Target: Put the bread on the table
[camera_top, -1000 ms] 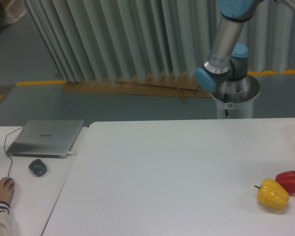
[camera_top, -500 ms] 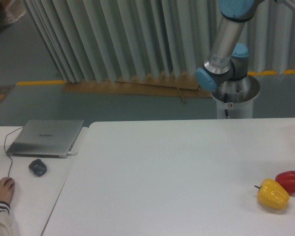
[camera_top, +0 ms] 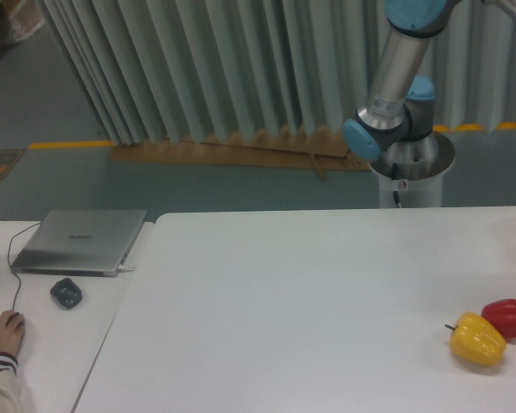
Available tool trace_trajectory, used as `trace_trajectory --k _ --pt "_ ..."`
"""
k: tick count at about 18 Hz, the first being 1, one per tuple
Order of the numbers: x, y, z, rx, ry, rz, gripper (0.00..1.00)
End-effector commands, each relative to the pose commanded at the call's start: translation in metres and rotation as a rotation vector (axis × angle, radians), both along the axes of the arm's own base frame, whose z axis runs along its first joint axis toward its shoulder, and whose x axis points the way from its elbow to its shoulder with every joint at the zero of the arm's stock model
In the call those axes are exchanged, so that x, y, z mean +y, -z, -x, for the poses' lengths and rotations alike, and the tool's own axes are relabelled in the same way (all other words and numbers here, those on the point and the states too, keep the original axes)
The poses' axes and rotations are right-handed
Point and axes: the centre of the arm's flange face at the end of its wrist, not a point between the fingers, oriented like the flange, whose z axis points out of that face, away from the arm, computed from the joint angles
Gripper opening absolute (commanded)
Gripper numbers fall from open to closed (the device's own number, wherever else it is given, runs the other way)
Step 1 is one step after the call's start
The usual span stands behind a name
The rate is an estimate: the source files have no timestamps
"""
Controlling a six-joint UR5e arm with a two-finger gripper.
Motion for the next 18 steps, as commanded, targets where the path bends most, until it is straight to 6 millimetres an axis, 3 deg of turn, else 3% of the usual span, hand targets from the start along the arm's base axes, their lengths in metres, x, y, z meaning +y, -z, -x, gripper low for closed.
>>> trace_trajectory --k 2,8,12,16,18 --pt "-0.001 0.006 -0.002 -0.012 -0.003 0.002 1.00" --pt "-0.001 -0.017 -0.007 0.014 -0.009 0.003 1.00" --pt "-0.001 -0.017 -0.008 -0.006 -0.003 0.004 1.00" --pt "-0.004 0.002 -0.017 -0.040 -0.014 -0.009 1.00" --pt "-0.004 0.002 -0.016 -0.039 -0.016 -0.013 1.00"
